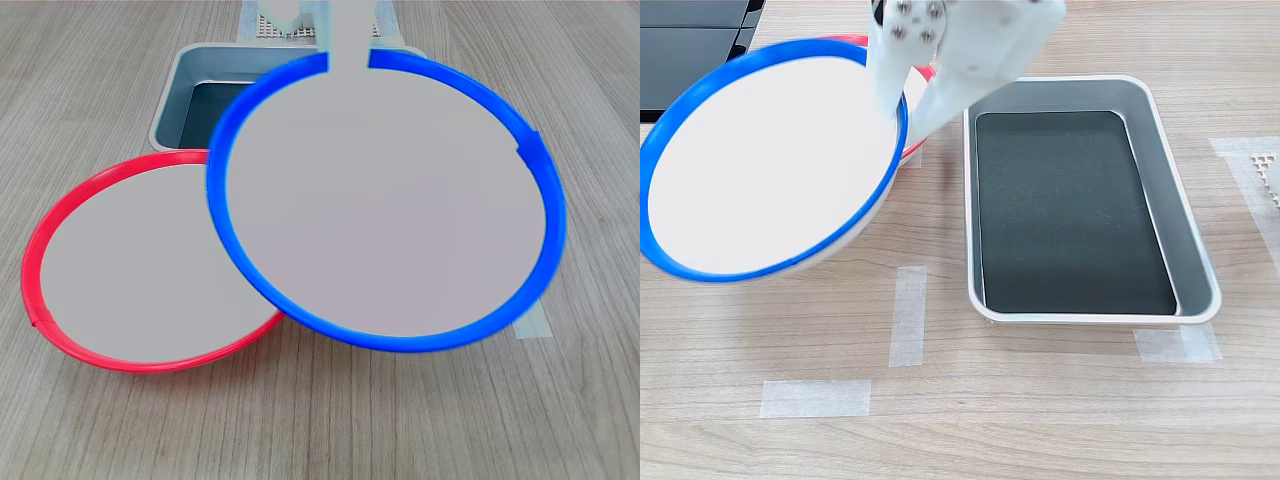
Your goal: Lift the stacked dish and set it down on the table.
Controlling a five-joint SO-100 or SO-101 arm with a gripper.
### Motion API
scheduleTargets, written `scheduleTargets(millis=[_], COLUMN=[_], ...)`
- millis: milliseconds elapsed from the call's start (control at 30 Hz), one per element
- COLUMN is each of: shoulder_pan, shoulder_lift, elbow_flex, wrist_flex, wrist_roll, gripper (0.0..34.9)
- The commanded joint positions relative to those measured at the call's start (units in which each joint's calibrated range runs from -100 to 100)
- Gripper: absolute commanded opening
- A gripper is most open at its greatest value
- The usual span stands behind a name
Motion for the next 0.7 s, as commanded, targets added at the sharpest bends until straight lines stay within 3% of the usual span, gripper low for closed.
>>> scheduleTargets(millis=[0, 333, 667], shoulder_pan=[-3.79, -9.82, -8.59], shoulder_lift=[1.75, 8.66, 14.11], elbow_flex=[-2.11, -1.66, 0.26], wrist_flex=[-1.59, -3.49, -7.86], wrist_roll=[-0.73, -1.37, 0.05], gripper=[0.0, 0.0, 0.1])
